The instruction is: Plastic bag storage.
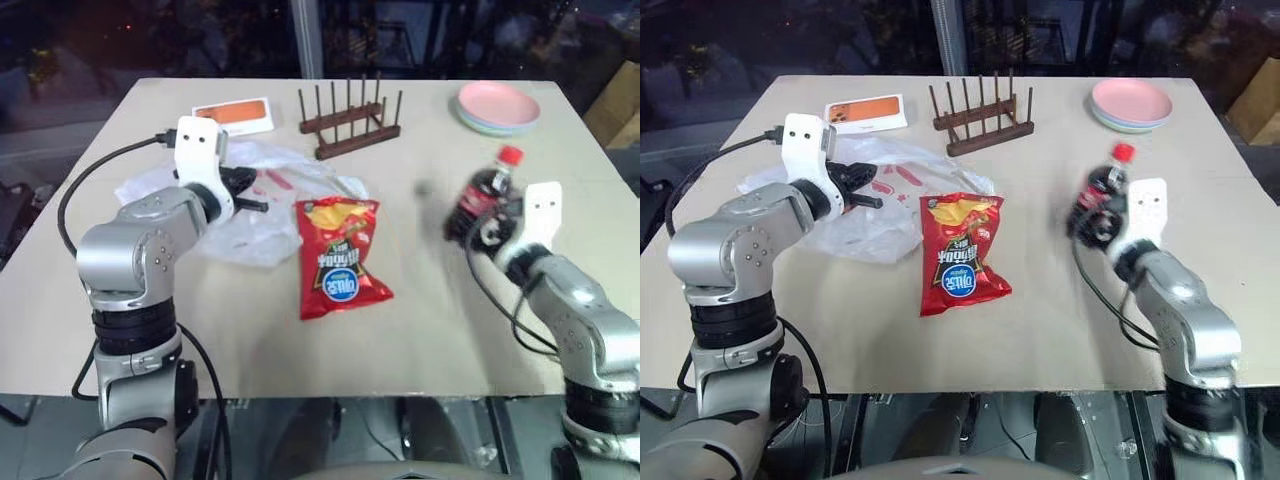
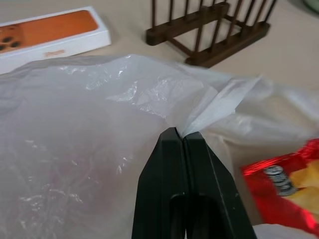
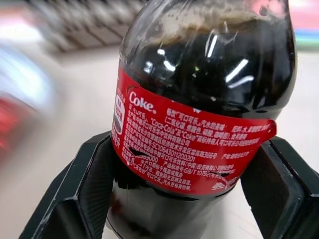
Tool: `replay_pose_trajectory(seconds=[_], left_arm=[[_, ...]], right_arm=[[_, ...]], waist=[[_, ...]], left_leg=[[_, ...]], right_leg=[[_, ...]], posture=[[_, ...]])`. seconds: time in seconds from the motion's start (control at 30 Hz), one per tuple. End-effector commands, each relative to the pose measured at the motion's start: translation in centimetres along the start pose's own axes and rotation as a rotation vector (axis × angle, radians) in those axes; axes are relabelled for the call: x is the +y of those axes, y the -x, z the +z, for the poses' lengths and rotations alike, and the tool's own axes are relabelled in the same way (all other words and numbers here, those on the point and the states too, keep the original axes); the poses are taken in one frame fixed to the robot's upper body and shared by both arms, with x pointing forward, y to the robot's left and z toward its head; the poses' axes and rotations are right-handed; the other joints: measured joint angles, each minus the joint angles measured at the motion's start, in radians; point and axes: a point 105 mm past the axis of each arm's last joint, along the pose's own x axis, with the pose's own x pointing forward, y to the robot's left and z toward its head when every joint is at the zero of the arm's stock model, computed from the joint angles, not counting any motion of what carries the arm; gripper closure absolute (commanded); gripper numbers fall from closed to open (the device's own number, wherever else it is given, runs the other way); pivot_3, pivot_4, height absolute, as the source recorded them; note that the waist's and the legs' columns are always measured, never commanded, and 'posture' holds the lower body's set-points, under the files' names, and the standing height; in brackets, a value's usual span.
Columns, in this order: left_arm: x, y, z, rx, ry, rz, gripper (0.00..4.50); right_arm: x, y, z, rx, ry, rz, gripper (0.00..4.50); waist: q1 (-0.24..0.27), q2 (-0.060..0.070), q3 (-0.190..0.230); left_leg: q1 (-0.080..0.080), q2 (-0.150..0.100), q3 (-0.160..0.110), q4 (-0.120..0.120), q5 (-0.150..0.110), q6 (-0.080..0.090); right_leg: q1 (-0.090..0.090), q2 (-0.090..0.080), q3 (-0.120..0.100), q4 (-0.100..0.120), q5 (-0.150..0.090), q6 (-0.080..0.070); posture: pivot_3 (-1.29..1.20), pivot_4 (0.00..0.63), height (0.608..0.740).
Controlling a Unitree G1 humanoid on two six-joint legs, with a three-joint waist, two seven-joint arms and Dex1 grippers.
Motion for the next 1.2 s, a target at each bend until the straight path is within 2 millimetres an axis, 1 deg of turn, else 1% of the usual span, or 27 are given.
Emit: replay_pose_trajectory(seconds=[0.03,0.13,0.17,0.23,0.3,0.4,0.5,0.6,0.73,0.87,0.97,1.07,1.13,1.2], left_arm=[[0.5,0.5,1.7,-0.071,0.017,0.010,4.50],[0.5,0.7,2.2,-0.102,0.055,-0.004,4.50],[0.6,0.8,2.3,-0.113,0.072,-0.009,4.50],[0.7,1.1,2.6,-0.132,0.094,-0.014,4.50],[1.0,1.6,3.0,-0.161,0.122,-0.011,4.50],[1.3,2.2,3.1,-0.180,0.170,-0.010,4.50],[1.6,2.9,3.0,-0.188,0.209,-0.014,4.50],[1.2,3.2,3.0,-0.202,0.212,-0.038,4.50],[0.3,3.6,3.4,-0.227,0.205,-0.083,4.50],[-0.1,3.9,3.8,-0.252,0.212,-0.100,4.50],[-0.5,4.1,3.4,-0.230,0.200,-0.122,4.50],[-1.8,4.5,2.3,-0.181,0.176,-0.185,4.50],[-2.6,5.0,0.5,-0.111,0.155,-0.212,4.50],[-2.9,5.5,-0.8,-0.072,0.156,-0.213,4.50]], right_arm=[[7.2,-2.6,3.6,-0.110,-0.108,0.304,1.40],[11.4,-4.7,3.8,-0.083,-0.198,0.480,1.40],[12.6,-5.4,3.5,-0.061,-0.223,0.524,1.40],[14.3,-6.4,2.6,-0.025,-0.232,0.573,1.40],[16.2,-7.5,1.3,0.015,-0.218,0.624,1.40],[17.8,-8.5,0.3,0.051,-0.237,0.660,1.40],[19.5,-9.2,0.0,0.075,-0.262,0.719,1.40],[21.3,-9.5,-0.4,0.128,-0.306,0.792,1.40],[22.6,-9.8,-1.2,0.211,-0.336,0.860,1.40],[23.6,-9.3,-1.7,0.280,-0.357,0.937,1.40],[24.1,-9.2,-2.0,0.327,-0.392,0.962,1.40],[23.9,-10.0,-2.0,0.349,-0.439,0.935,1.40],[23.7,-11.0,-1.5,0.347,-0.497,0.900,1.40],[23.3,-12.0,-1.0,0.347,-0.555,0.851,1.40]], waist=[[-0.008,0.000,0.000],[-0.003,0.000,0.000],[-0.001,0.000,0.000],[0.001,0.000,0.000],[0.002,-0.001,0.000],[0.000,-0.001,0.000],[-0.004,-0.001,0.000],[-0.005,-0.001,0.000],[-0.006,-0.001,0.000],[-0.005,-0.001,0.000],[-0.006,-0.001,0.000],[-0.009,-0.001,0.000],[-0.009,0.000,0.000],[-0.012,0.000,0.000]], left_leg=[[0.000,0.001,0.000,0.000,0.000,0.000],[0.000,0.004,0.000,0.000,0.000,-0.001],[0.000,0.004,0.001,0.000,0.002,-0.004],[-0.001,0.005,0.001,0.000,0.002,-0.005],[-0.001,0.004,0.001,0.000,0.002,-0.005],[-0.001,0.004,0.001,0.000,0.002,-0.005],[-0.001,0.004,0.000,0.000,0.002,-0.006],[-0.001,0.005,-0.001,0.000,0.002,-0.007],[0.000,0.006,0.000,0.000,0.001,-0.008],[-0.001,0.008,0.001,0.000,0.001,-0.008],[-0.001,0.010,0.001,0.000,0.000,-0.009],[0.000,0.010,0.002,0.000,0.000,-0.010],[0.000,0.011,0.002,0.000,0.000,-0.010],[0.000,0.011,0.003,0.000,0.000,-0.010]], right_leg=[[0.000,0.001,0.000,0.000,0.000,0.000],[-0.001,0.005,0.001,0.000,0.001,-0.002],[-0.001,0.006,0.001,0.000,0.002,-0.003],[-0.001,0.006,0.001,-0.001,0.002,-0.003],[-0.001,0.005,0.001,-0.001,0.002,-0.003],[-0.002,0.005,0.002,-0.001,0.003,-0.003],[-0.002,0.006,0.002,-0.001,0.003,-0.003],[-0.003,0.008,0.002,-0.001,0.003,-0.004],[-0.003,0.010,0.003,-0.001,0.004,-0.005],[-0.003,0.010,0.003,-0.001,0.004,-0.005],[-0.003,0.010,0.003,-0.001,0.004,-0.005],[-0.004,0.012,0.004,-0.001,0.005,-0.006],[-0.004,0.013,0.004,-0.001,0.005,-0.007],[-0.004,0.013,0.005,-0.001,0.005,-0.007]], posture=[[0.00,0.150,0.740],[0.00,0.150,0.740],[0.00,0.150,0.740],[0.00,0.150,0.740],[0.00,0.150,0.740],[0.00,0.150,0.740],[0.00,0.150,0.740],[0.00,0.150,0.740],[0.00,0.150,0.740],[0.00,0.150,0.740],[0.00,0.150,0.740],[0.00,0.150,0.740],[0.00,0.150,0.740],[0.00,0.150,0.740]])
